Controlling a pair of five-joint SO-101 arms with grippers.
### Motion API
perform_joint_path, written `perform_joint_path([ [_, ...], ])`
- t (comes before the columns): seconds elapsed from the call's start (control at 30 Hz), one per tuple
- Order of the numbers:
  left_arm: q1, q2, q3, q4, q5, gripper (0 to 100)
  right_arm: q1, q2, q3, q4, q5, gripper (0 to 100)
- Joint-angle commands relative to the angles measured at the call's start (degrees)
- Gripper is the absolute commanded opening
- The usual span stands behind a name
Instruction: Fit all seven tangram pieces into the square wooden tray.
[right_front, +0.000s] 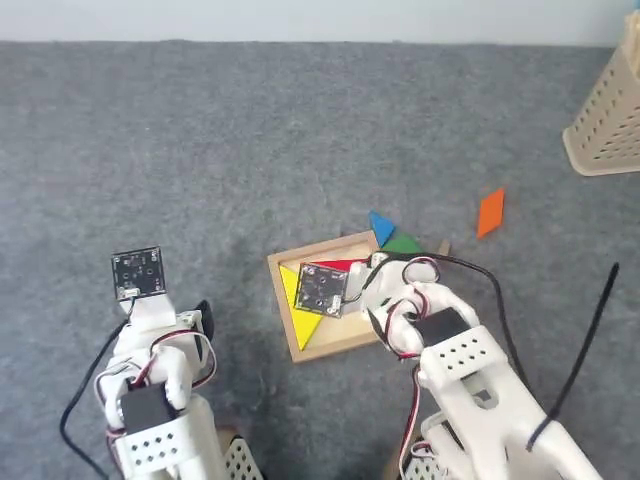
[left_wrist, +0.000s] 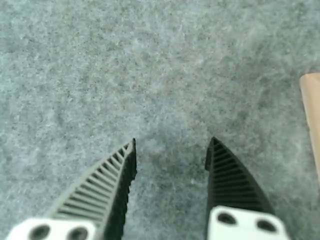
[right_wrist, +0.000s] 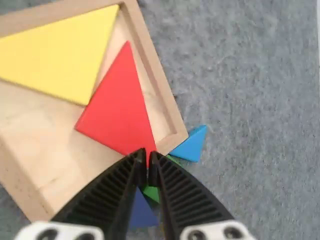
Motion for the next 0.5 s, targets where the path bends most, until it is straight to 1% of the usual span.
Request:
perform_joint_path([
  [0.0,0.18,-0.88,-0.75,0.26,-0.26,22,0.66,-1.1,-0.88,-1.89,-0.44,0.8],
  [0.17,0.18,-0.88,-0.75,0.26,-0.26,22,0.57,7.87,-3.6,-2.33,-0.44,0.7],
  [0.47,0.18,-0.88,-0.75,0.26,-0.26,22,0.57,29.49,-15.21,-2.42,-0.62,0.7],
])
